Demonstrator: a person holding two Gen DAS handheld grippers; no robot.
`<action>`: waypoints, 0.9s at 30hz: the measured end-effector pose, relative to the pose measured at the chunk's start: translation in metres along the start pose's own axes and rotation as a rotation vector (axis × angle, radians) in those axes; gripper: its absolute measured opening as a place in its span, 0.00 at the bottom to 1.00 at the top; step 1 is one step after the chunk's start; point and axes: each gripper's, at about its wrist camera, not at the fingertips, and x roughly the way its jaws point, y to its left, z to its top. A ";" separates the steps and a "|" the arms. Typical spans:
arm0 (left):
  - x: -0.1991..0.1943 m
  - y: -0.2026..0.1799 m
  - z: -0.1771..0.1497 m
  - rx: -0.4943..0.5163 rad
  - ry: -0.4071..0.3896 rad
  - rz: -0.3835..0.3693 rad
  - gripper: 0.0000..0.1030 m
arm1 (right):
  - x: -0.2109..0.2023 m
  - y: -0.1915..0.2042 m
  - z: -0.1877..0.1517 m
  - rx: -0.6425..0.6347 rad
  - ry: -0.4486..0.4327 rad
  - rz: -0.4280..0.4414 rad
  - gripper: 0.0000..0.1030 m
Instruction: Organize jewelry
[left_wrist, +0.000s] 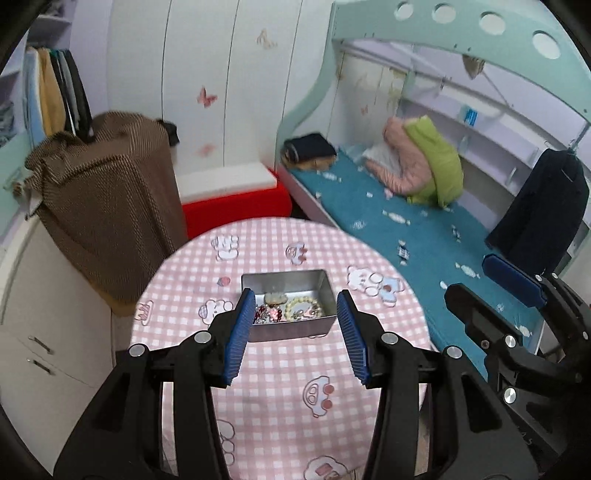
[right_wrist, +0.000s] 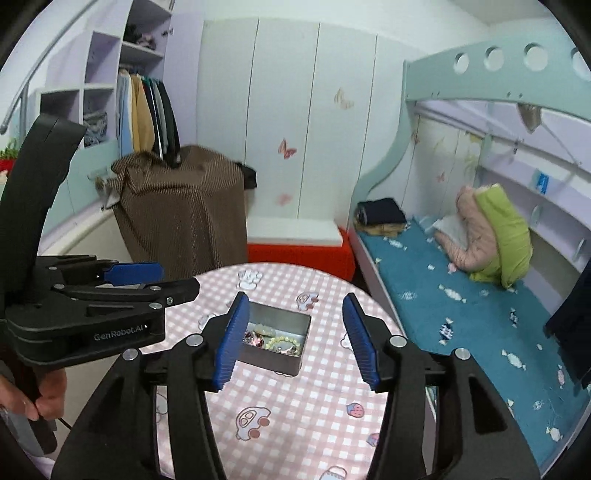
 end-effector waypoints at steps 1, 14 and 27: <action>-0.009 -0.004 0.000 0.006 -0.011 0.002 0.51 | -0.013 0.000 0.002 0.009 -0.017 -0.003 0.51; -0.105 -0.039 -0.019 0.077 -0.193 0.025 0.60 | -0.097 0.010 -0.001 0.030 -0.177 -0.070 0.60; -0.129 -0.038 -0.043 0.065 -0.233 0.010 0.62 | -0.122 0.011 -0.023 0.071 -0.217 -0.088 0.66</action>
